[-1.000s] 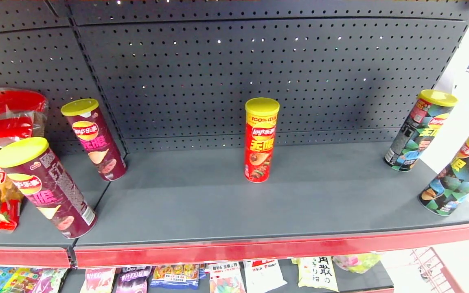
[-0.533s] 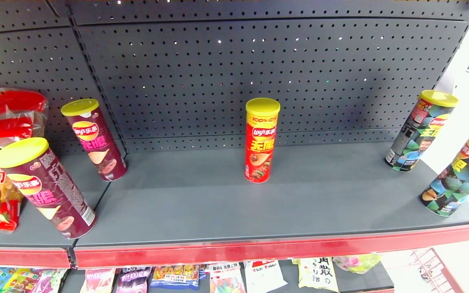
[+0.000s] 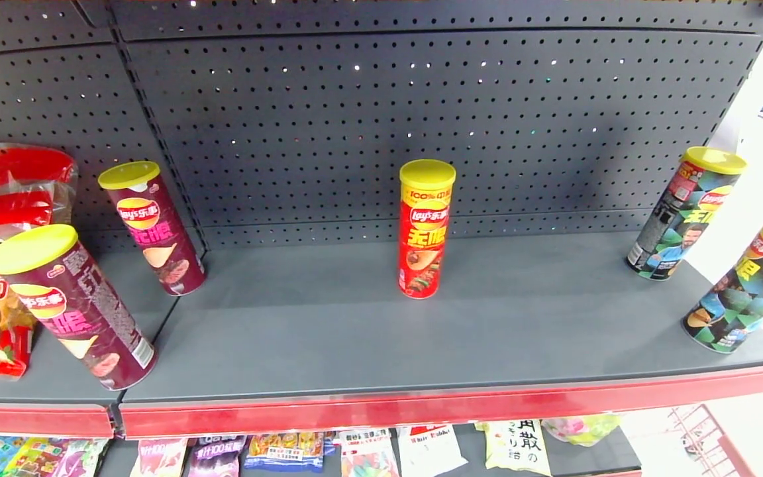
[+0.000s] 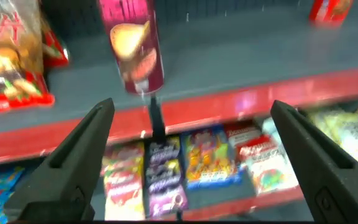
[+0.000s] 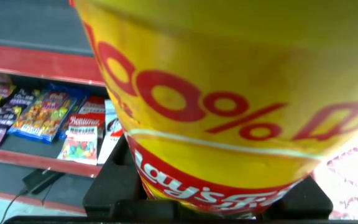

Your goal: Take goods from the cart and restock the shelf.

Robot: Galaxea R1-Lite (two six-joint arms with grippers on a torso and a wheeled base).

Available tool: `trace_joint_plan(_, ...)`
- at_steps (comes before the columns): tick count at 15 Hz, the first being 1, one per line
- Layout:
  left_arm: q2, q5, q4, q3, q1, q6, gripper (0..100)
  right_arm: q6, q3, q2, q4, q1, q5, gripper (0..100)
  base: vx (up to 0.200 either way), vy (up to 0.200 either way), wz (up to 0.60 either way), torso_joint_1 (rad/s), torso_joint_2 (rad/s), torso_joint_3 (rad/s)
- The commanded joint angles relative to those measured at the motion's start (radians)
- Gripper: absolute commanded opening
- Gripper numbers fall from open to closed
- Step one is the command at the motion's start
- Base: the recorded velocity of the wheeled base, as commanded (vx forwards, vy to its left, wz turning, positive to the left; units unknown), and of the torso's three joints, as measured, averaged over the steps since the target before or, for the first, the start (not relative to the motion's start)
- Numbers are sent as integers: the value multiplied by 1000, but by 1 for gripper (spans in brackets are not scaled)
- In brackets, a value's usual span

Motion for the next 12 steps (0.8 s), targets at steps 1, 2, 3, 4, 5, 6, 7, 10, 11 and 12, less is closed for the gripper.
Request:
trace_joint_plan(1,434,7,-96,-332,-28,-228,100,1,5,2,-1,0,0,0,0,0,0,0,0,0)
trace_joint_plan(2,527,-28,-143,-385,-59,-228,100,-2,8,2,-7,0,0,0,0,0,0,0,0,0)
trace_joint_plan(3,560,-87,-148,-385,-94,-191,100,-4,14,2,-23,0,0,0,0,0,0,0,0,0)
trace_joint_plan(4,583,-176,-145,-365,-140,-106,100,-2,17,2,-29,0,-1,0,0,0,0,0,0,0)
trace_joint_plan(5,650,-278,-150,-351,-196,-37,100,-2,16,2,-24,-2,0,0,0,0,0,0,0,0)
trace_joint_plan(6,730,-347,-157,-370,-228,-28,100,-4,16,2,-26,-2,2,0,0,0,0,0,0,0)
trace_joint_plan(7,788,-380,-177,-391,-252,-24,100,-4,16,2,-27,-2,2,0,0,0,0,0,0,0)
trace_joint_plan(10,1141,-416,-369,-509,-436,-17,100,-4,16,2,-27,-2,2,0,0,0,0,0,0,0)
trace_joint_plan(11,1222,-416,-406,-537,-455,-17,100,-4,16,2,-27,-2,2,0,0,0,0,0,0,0)
trace_joint_plan(12,1313,-416,-443,-577,-458,-16,100,-4,16,2,-26,-2,2,0,0,0,0,0,0,0)
